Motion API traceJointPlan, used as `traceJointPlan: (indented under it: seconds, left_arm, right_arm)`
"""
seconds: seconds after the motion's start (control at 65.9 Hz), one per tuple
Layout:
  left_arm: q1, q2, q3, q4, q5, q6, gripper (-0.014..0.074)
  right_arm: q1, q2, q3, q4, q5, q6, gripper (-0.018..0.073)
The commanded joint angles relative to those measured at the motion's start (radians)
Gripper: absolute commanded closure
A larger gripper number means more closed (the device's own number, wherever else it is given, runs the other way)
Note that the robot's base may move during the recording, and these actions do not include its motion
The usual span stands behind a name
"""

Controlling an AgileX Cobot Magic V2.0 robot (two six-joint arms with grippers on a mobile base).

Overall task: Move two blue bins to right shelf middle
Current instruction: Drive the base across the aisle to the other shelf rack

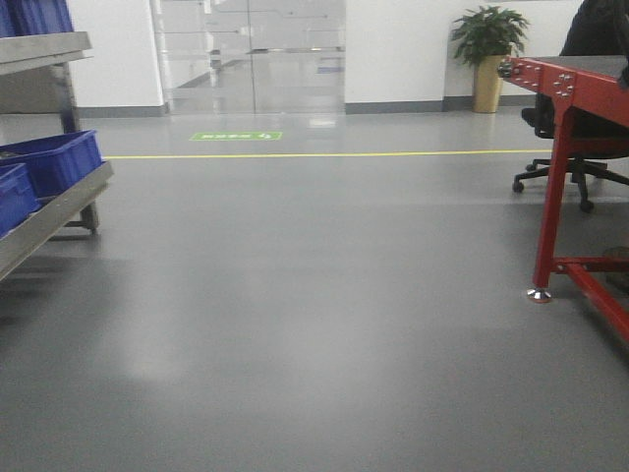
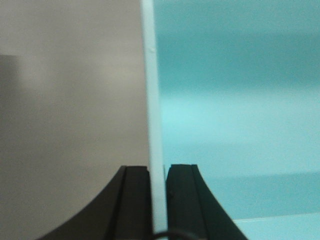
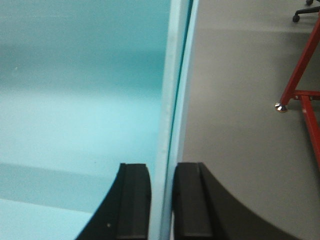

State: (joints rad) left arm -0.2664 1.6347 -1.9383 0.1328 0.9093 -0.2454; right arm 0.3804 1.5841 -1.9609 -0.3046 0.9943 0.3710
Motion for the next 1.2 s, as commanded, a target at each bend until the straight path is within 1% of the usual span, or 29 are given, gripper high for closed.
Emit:
traceJointPlan:
  seconds: [0.0, 1.184]
  left_arm:
    - [0.002, -0.013, -0.017, 0.011, -0.089, 0.007, 0.0707]
    - [0.002, -0.013, -0.017, 0.011, -0.091, 0.007, 0.0707]
  right_arm:
    - [0.001, -0.023, -0.018, -0.011, -0.105, -0.016, 0.0722]
    - [0.001, -0.023, -0.018, -0.011, -0.105, -0.016, 0.0722]
